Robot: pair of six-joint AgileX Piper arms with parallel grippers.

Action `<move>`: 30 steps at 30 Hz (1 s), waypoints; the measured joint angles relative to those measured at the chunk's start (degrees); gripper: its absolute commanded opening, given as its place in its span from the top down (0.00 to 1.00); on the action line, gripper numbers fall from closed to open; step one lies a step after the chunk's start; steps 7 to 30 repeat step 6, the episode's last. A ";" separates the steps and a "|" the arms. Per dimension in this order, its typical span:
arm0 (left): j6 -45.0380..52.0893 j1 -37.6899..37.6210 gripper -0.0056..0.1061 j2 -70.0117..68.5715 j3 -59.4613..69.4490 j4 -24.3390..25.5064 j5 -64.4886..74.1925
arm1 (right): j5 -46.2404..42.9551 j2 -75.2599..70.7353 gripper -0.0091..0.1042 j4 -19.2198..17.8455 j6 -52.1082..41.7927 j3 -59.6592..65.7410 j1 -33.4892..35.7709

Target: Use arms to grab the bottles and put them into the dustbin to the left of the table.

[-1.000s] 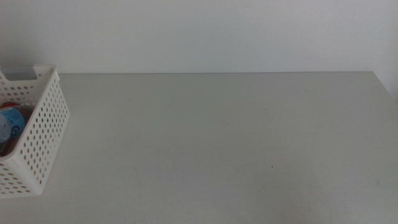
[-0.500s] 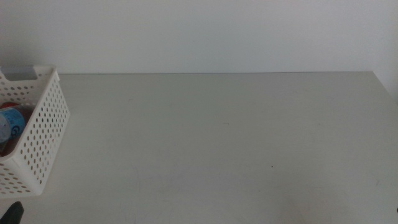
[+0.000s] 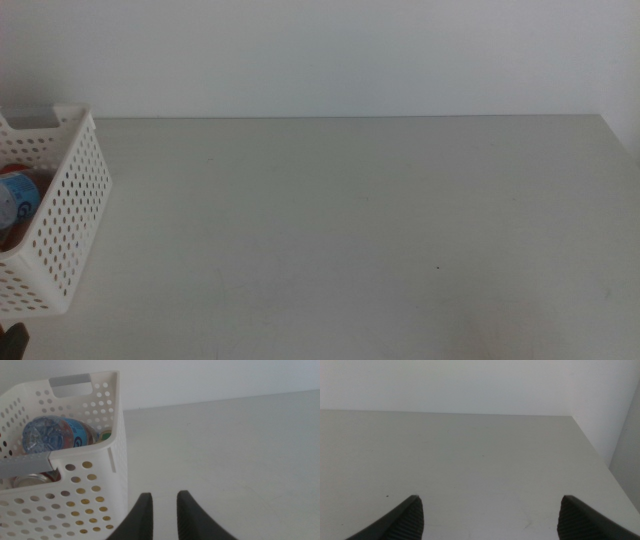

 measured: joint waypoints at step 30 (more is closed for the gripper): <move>0.00 0.00 0.88 0.00 0.00 0.00 0.00 | 0.00 0.00 0.30 -0.14 0.00 0.00 0.00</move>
